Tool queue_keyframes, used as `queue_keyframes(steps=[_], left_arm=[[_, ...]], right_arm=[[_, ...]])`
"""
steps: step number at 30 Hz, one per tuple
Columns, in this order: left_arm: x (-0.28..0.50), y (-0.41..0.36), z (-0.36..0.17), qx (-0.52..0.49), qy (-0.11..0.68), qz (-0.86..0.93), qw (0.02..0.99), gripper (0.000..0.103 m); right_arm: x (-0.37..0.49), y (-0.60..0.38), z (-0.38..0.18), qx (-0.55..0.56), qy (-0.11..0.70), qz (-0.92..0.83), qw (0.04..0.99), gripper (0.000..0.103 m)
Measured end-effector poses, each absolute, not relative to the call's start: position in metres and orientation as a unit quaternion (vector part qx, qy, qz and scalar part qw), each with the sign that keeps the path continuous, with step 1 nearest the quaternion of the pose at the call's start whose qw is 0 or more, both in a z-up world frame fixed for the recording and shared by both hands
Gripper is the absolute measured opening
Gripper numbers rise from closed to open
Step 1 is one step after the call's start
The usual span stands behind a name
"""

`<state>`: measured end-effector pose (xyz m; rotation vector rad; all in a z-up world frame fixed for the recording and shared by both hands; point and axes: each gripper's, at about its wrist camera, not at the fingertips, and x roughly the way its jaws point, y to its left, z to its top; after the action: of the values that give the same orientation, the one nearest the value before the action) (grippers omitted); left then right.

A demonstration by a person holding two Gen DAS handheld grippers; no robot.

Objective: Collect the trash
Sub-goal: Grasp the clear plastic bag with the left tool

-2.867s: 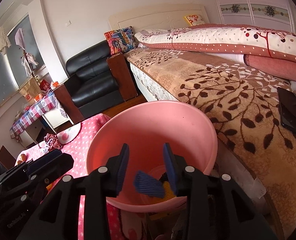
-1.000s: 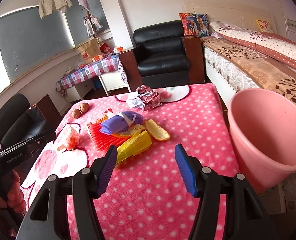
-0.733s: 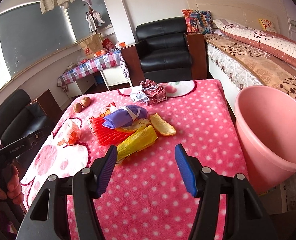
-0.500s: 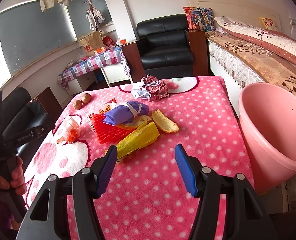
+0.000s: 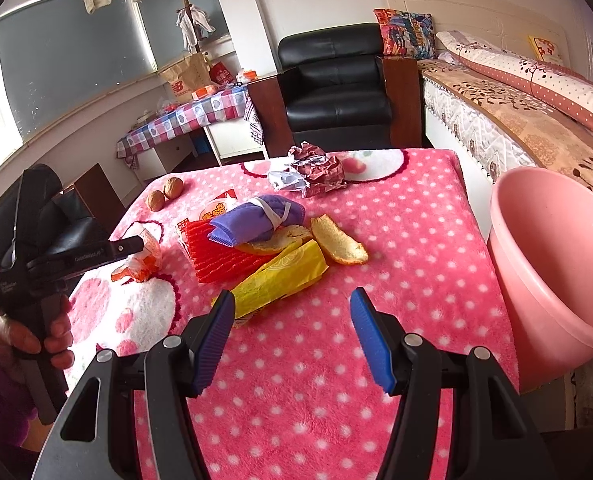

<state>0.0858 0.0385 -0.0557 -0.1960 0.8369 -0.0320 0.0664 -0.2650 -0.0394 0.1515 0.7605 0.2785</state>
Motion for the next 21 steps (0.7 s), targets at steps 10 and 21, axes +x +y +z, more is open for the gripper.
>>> queue_keyframes(steps=[10,21], left_arm=[[0.062,0.023,-0.045,-0.059,0.359,-0.041,0.931,0.007],[0.046,0.024,-0.032,-0.08,0.34,-0.074,0.934,0.006]], right_arm=[[0.084,-0.244,-0.027,0.056,0.356,0.16,0.919,0.059],[0.122,-0.215,-0.022,0.067,0.357,0.181,0.914,0.059]])
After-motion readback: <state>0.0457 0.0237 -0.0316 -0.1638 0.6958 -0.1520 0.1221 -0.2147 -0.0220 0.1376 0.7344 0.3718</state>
